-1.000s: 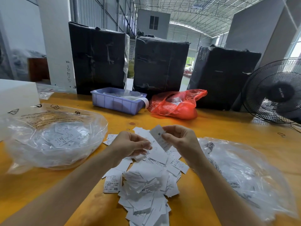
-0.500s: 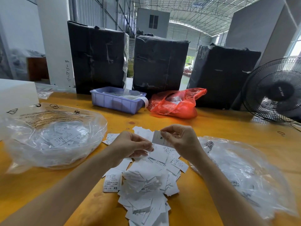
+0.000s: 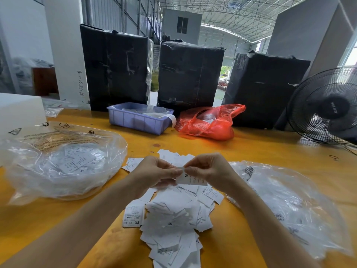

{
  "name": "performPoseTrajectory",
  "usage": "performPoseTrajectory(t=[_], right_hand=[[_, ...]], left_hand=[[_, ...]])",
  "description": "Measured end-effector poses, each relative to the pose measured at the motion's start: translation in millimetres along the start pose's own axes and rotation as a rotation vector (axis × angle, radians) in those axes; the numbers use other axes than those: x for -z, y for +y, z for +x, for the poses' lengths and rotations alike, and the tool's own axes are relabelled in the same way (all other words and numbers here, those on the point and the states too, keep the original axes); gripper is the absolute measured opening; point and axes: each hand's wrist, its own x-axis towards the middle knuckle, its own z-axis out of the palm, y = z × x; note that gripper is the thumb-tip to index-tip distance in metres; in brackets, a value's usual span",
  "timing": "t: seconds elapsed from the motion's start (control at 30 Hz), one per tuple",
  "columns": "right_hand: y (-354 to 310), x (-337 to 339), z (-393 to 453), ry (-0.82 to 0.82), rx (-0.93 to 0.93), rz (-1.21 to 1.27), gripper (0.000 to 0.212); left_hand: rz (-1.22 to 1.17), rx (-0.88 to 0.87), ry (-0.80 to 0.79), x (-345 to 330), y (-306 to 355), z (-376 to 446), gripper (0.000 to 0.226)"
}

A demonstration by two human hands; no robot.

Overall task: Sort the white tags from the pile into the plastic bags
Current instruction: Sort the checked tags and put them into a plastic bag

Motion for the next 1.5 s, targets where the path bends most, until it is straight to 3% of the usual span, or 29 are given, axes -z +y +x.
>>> performPoseTrajectory(t=[0.17,0.3,0.53,0.7,0.83,1.0,1.07,1.17,1.27,1.5], right_hand=[[-1.5,-2.2,-0.9,-0.027,-0.018,0.080,0.014],[-2.1,-5.5,-0.4,0.068,-0.025,0.064,0.024],[0.1,-7.1,1.2,0.188,-0.014,0.062,0.029],[-0.8,-19.2,2.2,0.137,0.025,0.000,0.033],[-1.1,-22.6,2.4,0.189,-0.005,-0.004,0.036],[-7.0,-32.8,-2.8,0.022,-0.041,0.043,0.031],[-7.6,-36.8,-3.5,-0.004,-0.080,0.147,0.038],[-4.6,-38.0,-1.1,0.098,-0.219,0.382,0.054],[-3.6,-34.9,0.8,0.164,-0.277,0.594,0.039],[1.3,-28.6,0.9,0.294,-0.166,0.284,0.025]], left_hand=[[0.017,-0.026,0.003,-3.2,-3.2,0.7,0.021],[-0.048,-0.042,0.017,-11.6,-4.9,-3.8,0.026],[-0.214,-0.047,0.220,-17.9,-7.0,1.6,0.030],[-0.215,-0.070,0.256,-21.5,-12.5,1.5,0.021],[-0.264,-0.081,0.349,-20.4,-15.1,5.2,0.017],[-0.309,-0.127,0.451,-20.9,-17.8,6.4,0.018],[-0.323,-0.131,0.462,-21.1,-17.8,6.4,0.019],[-0.341,-0.143,0.444,-21.6,-17.5,5.7,0.020],[-0.323,-0.118,0.415,-23.8,-18.5,5.6,0.019],[-0.333,0.038,0.000,-13.4,-8.2,-1.3,0.046]])
